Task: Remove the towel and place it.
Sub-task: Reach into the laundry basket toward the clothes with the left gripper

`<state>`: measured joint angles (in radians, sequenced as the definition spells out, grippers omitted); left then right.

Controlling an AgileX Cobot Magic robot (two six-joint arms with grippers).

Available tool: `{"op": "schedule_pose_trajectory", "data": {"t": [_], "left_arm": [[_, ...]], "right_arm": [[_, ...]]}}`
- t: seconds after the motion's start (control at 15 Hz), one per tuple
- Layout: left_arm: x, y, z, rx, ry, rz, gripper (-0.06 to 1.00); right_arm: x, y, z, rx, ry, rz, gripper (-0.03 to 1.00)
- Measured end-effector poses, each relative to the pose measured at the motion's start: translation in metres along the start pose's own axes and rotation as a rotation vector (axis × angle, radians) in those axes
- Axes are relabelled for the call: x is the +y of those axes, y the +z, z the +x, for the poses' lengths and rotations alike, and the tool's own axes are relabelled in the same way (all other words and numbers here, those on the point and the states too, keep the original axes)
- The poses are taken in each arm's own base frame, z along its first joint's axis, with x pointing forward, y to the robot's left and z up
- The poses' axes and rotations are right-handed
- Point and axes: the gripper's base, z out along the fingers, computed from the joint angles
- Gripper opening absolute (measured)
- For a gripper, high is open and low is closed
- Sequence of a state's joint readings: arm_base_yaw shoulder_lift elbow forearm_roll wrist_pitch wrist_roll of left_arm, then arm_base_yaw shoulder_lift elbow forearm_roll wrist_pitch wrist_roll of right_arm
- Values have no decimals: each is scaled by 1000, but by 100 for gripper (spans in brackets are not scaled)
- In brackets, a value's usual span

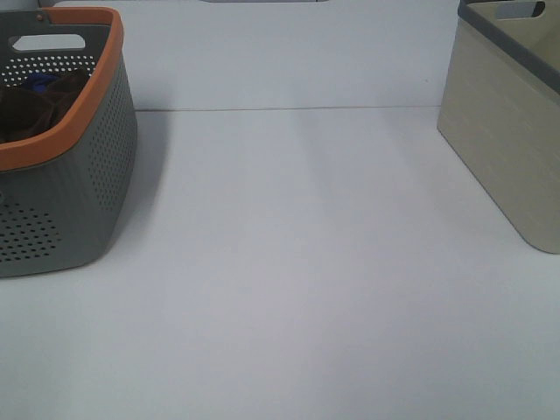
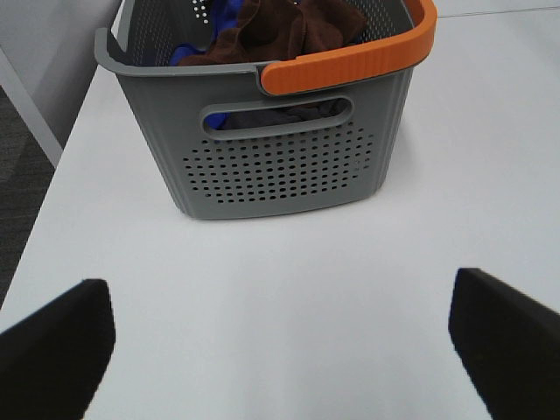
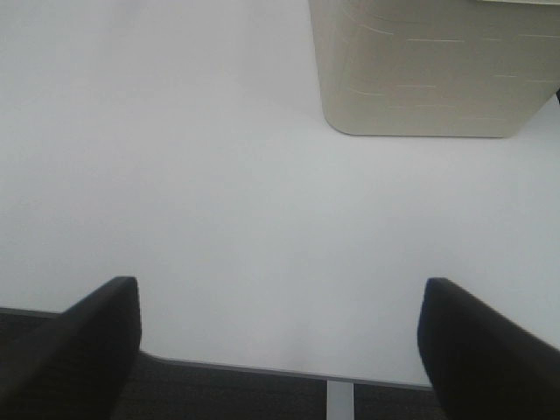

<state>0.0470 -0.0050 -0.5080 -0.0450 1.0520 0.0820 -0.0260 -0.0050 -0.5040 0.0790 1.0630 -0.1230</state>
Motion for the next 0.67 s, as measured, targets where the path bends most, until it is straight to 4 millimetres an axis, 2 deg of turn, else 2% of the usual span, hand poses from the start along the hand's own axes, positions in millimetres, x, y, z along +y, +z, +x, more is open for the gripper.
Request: {"op": "schedule_pose_trajectory", "data": {"t": [0.67], "left_arm": [[0, 0, 0, 0, 0, 0, 99]], "right_arm": [[0, 0, 0, 0, 0, 0, 76]]}}
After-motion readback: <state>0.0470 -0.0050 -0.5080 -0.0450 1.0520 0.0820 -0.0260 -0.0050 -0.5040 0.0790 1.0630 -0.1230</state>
